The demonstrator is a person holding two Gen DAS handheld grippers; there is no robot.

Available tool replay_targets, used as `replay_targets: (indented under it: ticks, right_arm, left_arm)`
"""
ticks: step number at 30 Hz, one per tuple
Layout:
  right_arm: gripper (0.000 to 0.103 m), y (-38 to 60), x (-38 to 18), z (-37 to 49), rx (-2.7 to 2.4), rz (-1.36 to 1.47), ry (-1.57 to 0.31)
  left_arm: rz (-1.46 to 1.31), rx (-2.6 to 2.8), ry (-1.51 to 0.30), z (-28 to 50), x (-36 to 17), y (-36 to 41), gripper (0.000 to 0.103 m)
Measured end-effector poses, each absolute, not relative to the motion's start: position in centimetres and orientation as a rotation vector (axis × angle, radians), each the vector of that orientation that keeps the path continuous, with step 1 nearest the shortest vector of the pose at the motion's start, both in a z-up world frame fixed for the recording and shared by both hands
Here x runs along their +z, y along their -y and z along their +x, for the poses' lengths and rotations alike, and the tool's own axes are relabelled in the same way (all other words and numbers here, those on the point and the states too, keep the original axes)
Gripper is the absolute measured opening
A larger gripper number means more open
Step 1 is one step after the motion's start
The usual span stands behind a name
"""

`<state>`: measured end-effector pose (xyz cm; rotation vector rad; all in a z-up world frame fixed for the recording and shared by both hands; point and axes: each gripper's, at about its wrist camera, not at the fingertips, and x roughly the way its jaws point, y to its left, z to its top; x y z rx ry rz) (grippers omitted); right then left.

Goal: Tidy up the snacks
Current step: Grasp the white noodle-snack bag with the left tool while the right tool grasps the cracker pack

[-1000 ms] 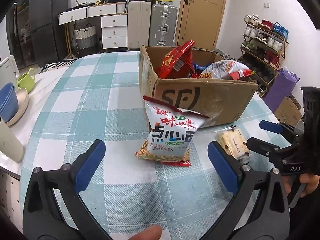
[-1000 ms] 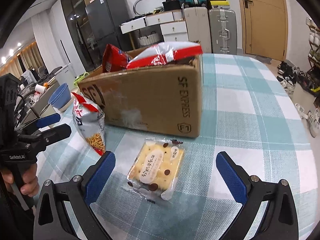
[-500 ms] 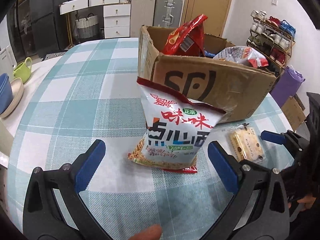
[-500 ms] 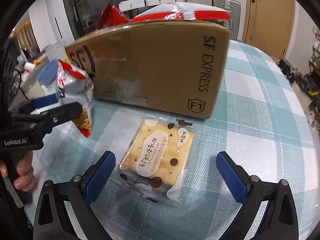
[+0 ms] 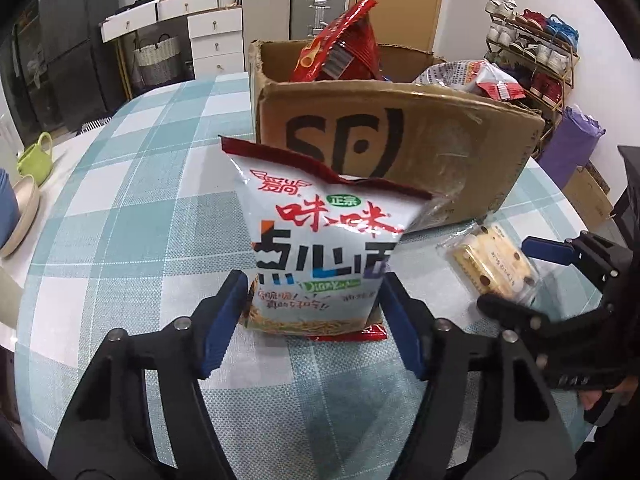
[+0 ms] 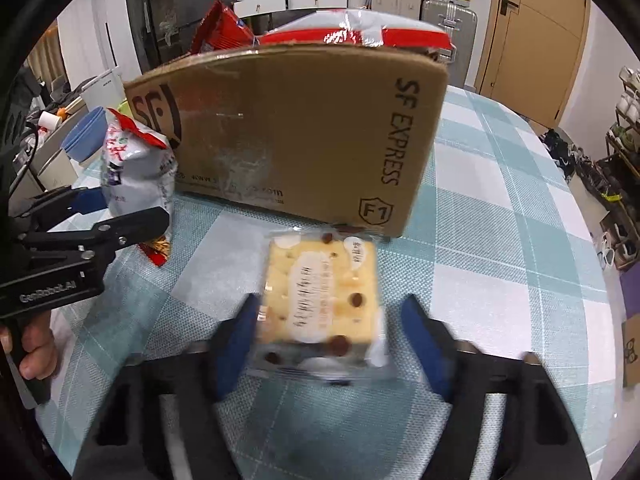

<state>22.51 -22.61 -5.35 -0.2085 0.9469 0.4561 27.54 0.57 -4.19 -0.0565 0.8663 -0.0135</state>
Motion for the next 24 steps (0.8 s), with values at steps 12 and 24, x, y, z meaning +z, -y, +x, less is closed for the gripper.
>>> replay_targets:
  ticks: [12,24]
  right_arm:
    - [0.058,24.6,-5.3,22.4,0.505,-0.147,-0.916]
    - [0.058,24.6,-4.5,21.7,0.522,-0.133,-0.885]
  left_arm:
    - [-0.025,-0.059,-0.864,26.2,-4.3,0.3,0.058]
    - [-0.029,-0.1,-0.865,25.3,-4.3,0.9,0.053]
